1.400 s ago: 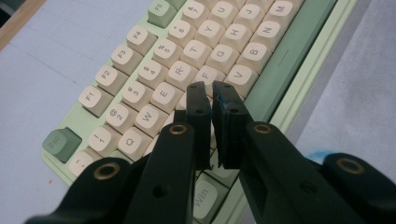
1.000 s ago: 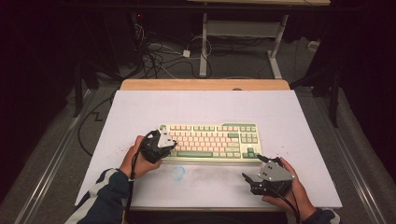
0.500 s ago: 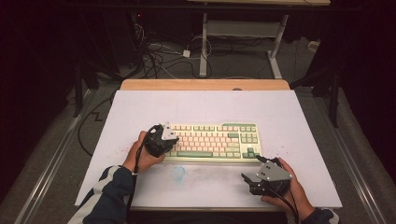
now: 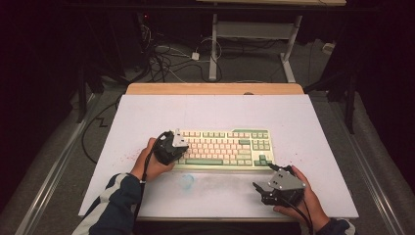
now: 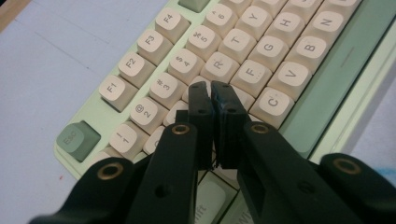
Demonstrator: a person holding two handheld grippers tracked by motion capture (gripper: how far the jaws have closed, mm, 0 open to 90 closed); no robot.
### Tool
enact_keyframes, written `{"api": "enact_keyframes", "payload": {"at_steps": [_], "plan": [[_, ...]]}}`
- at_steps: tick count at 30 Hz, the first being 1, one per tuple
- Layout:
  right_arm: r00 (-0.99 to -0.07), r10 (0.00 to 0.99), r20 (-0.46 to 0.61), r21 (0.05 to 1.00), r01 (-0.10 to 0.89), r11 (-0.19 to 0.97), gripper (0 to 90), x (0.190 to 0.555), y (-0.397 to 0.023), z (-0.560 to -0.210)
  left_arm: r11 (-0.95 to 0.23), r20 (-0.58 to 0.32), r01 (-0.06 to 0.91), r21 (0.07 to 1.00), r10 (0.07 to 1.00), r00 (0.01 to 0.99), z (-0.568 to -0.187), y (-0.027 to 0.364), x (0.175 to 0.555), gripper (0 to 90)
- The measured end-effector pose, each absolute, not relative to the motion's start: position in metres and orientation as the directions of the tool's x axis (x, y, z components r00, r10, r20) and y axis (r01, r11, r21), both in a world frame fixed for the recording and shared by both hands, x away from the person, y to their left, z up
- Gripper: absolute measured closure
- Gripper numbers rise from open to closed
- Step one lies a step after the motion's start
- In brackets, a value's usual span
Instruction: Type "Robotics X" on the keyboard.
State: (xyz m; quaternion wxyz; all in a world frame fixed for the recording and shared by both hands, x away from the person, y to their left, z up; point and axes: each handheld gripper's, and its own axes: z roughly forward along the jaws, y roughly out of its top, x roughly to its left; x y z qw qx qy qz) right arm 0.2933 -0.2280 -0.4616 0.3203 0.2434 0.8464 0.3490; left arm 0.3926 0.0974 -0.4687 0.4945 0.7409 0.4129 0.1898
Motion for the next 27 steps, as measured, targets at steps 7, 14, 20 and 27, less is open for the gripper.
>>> {"api": "enact_keyframes", "payload": {"at_steps": [7,14,20,27], "plan": [[-0.678,0.630,-0.380,0.735,0.192,0.650,23.3,0.294,-0.227,-0.463,-0.187,-0.116,0.421,0.887,0.795,0.596,-0.472,0.097,0.391,86.9],[-0.676,0.631,-0.381,0.736,0.191,0.649,23.3,0.294,-0.229,-0.462,-0.172,-0.121,0.411,0.896,0.794,0.595,-0.466,0.102,0.387,84.1],[-0.670,0.637,-0.380,0.740,0.193,0.645,23.3,0.294,-0.230,-0.462,-0.145,-0.130,0.394,0.908,0.795,0.592,-0.462,0.105,0.386,81.7],[-0.670,0.635,-0.383,0.737,0.193,0.648,23.3,0.294,-0.229,-0.462,-0.137,-0.134,0.381,0.915,0.785,0.605,-0.458,0.107,0.379,82.2]]}}
